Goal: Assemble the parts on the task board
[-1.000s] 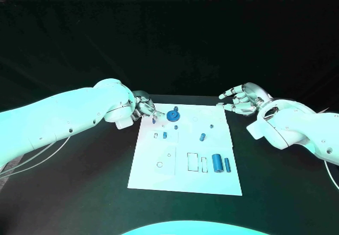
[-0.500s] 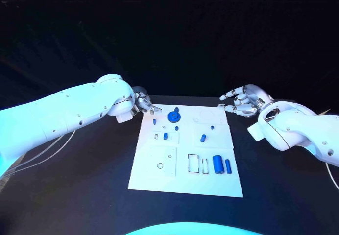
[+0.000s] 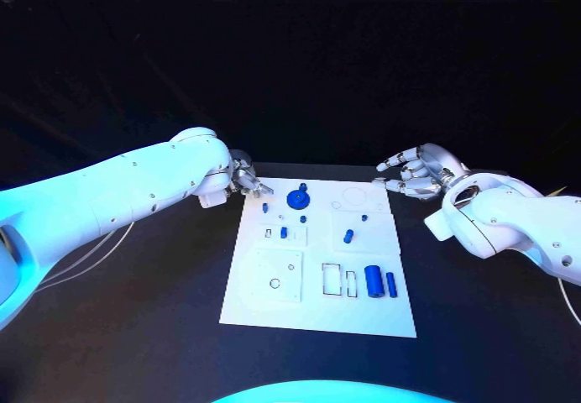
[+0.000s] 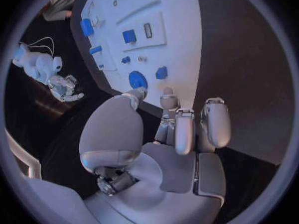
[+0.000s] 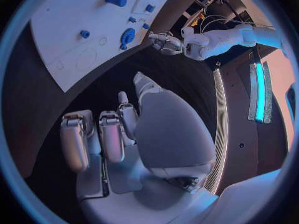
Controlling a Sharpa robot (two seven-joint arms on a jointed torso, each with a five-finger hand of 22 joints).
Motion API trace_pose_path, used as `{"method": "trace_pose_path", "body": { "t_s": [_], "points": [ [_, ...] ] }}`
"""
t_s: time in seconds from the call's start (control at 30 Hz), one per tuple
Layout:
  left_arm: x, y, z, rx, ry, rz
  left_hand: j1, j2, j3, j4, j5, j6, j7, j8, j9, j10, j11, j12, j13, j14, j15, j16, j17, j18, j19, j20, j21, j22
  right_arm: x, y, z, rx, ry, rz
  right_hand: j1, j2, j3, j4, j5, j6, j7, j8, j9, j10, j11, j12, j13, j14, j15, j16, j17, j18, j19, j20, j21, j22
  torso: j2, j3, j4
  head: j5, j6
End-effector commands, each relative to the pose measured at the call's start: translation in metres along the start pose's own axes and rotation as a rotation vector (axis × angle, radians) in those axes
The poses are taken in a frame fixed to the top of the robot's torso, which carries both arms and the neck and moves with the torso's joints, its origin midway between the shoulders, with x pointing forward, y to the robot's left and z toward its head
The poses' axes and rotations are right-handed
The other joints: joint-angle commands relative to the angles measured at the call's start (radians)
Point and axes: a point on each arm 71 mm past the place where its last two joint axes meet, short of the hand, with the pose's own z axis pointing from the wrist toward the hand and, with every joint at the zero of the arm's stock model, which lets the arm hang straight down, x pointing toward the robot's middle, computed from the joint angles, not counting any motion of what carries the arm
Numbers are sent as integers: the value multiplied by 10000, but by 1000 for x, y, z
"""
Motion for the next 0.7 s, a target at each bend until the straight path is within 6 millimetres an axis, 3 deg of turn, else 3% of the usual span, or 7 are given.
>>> {"method": "trace_pose_path", "body": {
  "t_s": [0.03,0.7],
  "points": [
    [2,-1,2,71,286,377,-22,21,-69,1,-54,-35,65,-59,-12,-67,-10,-27,-1,746,80,-60,1803,82,-75,26,-46,-7,1,1,0,-169,39,-28,-74,20,53,5,19,-71,32,57,-14,43,-37,35,354,908,-59,-40,2009,-86,938,-96,-65,2489,2,2,10,7,-13],
    [12,-1,9,-47,746,540,-66,137,-96,0,-66,15,63,-78,-53,-52,-7,4,21,773,88,-12,1876,68,-24,42,-17,60,3,3,0,-232,60,-9,-74,20,53,5,19,-71,32,57,-14,43,-37,35,354,908,-59,-40,2009,-86,938,-96,-65,2489,-11,12,7,-3,-51]
  ]
}}
